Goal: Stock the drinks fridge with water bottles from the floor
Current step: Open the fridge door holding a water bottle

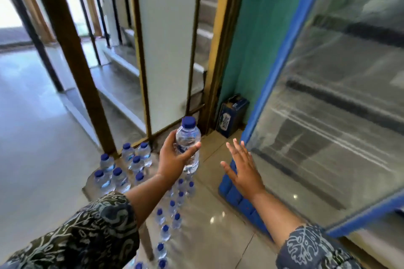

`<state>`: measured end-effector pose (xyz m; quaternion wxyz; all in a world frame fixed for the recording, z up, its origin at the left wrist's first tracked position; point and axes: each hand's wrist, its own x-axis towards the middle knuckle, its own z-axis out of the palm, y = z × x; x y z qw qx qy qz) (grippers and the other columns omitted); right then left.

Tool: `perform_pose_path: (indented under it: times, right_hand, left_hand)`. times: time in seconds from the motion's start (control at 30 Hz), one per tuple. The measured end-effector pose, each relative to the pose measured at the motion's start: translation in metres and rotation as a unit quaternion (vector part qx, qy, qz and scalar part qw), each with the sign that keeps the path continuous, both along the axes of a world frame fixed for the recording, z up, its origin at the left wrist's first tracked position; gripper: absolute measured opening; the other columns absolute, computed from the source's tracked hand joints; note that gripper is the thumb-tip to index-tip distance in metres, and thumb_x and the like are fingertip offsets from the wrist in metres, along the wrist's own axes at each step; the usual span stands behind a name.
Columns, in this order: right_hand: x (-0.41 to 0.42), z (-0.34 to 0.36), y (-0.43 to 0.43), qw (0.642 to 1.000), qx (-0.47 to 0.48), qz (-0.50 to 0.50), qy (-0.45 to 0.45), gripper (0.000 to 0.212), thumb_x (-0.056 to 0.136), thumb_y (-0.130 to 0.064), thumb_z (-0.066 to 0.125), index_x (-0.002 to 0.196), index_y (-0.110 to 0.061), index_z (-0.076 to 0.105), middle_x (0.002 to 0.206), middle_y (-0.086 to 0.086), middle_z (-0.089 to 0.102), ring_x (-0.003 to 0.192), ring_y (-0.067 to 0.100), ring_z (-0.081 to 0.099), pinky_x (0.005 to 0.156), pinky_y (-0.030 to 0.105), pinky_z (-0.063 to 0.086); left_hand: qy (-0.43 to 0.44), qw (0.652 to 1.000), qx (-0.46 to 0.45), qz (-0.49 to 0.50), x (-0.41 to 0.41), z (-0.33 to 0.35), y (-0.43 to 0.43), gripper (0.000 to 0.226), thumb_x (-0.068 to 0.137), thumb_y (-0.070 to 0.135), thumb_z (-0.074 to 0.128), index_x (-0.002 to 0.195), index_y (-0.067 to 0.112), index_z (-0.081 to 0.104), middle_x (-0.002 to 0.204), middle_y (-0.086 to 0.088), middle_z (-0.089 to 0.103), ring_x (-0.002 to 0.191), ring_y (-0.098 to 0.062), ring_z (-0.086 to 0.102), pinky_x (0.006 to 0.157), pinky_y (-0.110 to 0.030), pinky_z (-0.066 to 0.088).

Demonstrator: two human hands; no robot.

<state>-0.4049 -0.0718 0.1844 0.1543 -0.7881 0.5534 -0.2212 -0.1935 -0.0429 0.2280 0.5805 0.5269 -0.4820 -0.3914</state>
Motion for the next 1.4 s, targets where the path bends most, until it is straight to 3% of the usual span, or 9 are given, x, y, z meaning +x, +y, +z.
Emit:
perform_pose_path:
  times: [0.2,0.37,0.63,0.77,0.83,1.0,1.13,1.33,1.4]
  right_hand:
    - [-0.059,0.103,-0.050,0.991,-0.109,-0.072,0.011,0.091,0.077,-0.078,0.015,0.146,-0.021,0.030,0.157,0.001,0.018,0.146,0.014,0.004,0.120,0.038,0.010]
    - [-0.089,0.170,-0.109,0.977,-0.181,-0.098,0.056,0.079,0.085,-0.066,0.023,0.147,-0.019,0.025,0.158,0.000,0.015,0.147,0.016,0.001,0.118,0.034,0.001]
    - [-0.102,0.260,-0.248,0.936,-0.260,-0.130,0.199,0.062,0.096,-0.044,0.041,0.147,-0.013,0.025,0.158,0.003,0.015,0.147,0.019,0.007,0.117,0.036,-0.003]
    - [-0.102,0.302,-0.312,0.892,-0.295,-0.141,0.311,0.064,0.084,-0.050,0.034,0.122,-0.007,0.062,0.131,0.009,0.059,0.123,0.024,0.055,0.099,0.048,0.042]
    - [-0.106,0.313,-0.332,0.875,-0.262,-0.148,0.380,0.065,0.080,-0.052,0.031,0.111,-0.010,0.070,0.120,0.006,0.067,0.114,0.021,0.062,0.089,0.046,0.050]
    - [-0.115,0.322,-0.355,0.824,-0.245,-0.120,0.497,0.056,0.082,-0.047,0.033,0.084,-0.010,0.075,0.095,0.002,0.073,0.111,0.021,0.064,0.104,0.043,0.031]
    - [-0.109,0.321,-0.362,0.798,-0.313,-0.122,0.500,0.053,0.081,-0.046,0.032,0.070,-0.013,0.072,0.074,-0.001,0.068,0.098,0.020,0.068,0.097,0.042,0.047]
    - [-0.096,0.313,-0.360,0.805,-0.336,-0.152,0.465,0.036,0.067,-0.047,0.074,0.070,-0.012,0.074,0.076,-0.001,0.069,0.095,0.017,0.068,0.095,0.044,0.048]
    - [-0.092,0.318,-0.355,0.813,-0.293,-0.173,0.471,0.044,0.077,-0.047,0.068,0.091,-0.005,0.073,0.098,0.005,0.070,0.114,0.019,0.060,0.109,0.044,0.034]
  left_hand:
    - [0.044,0.997,-0.060,-0.015,-0.061,0.090,-0.060,0.030,0.072,0.022,0.079,0.097,0.023,0.062,0.095,-0.003,0.071,0.088,-0.020,0.069,0.085,-0.038,0.055]
    - [0.027,0.995,-0.088,-0.039,-0.081,0.142,-0.129,0.045,0.065,0.043,0.081,0.101,0.022,0.063,0.095,0.001,0.072,0.087,-0.018,0.070,0.085,-0.040,0.055]
    - [0.036,0.990,-0.120,-0.065,-0.087,0.188,-0.245,0.032,0.066,0.041,0.080,0.089,0.030,0.060,0.090,0.005,0.070,0.084,-0.017,0.069,0.075,-0.028,0.053]
    - [0.050,0.988,-0.130,-0.071,-0.090,0.204,-0.303,0.027,0.071,0.032,0.078,0.089,0.027,0.059,0.087,0.006,0.069,0.077,-0.012,0.068,0.056,-0.010,0.050]
    - [0.059,0.986,-0.131,-0.087,-0.092,0.203,-0.327,0.032,0.069,0.034,0.079,0.094,0.026,0.061,0.091,0.003,0.071,0.081,-0.018,0.071,0.057,-0.014,0.051]
    - [0.049,0.987,-0.121,-0.096,-0.093,0.193,-0.366,0.035,0.065,0.042,0.079,0.093,0.030,0.061,0.094,0.005,0.070,0.086,-0.020,0.071,0.069,-0.022,0.052]
    - [0.040,0.987,-0.116,-0.106,-0.098,0.185,-0.372,0.039,0.063,0.045,0.078,0.095,0.034,0.060,0.096,0.007,0.069,0.088,-0.017,0.069,0.079,-0.030,0.053]
    - [0.036,0.985,-0.113,-0.124,-0.101,0.180,-0.359,0.045,0.060,0.047,0.077,0.098,0.034,0.057,0.098,0.009,0.068,0.091,-0.019,0.069,0.081,-0.033,0.054]
    - [0.031,0.984,-0.123,-0.124,-0.100,0.183,-0.351,0.039,0.062,0.043,0.078,0.094,0.036,0.056,0.096,0.011,0.067,0.091,-0.018,0.068,0.079,-0.031,0.053]
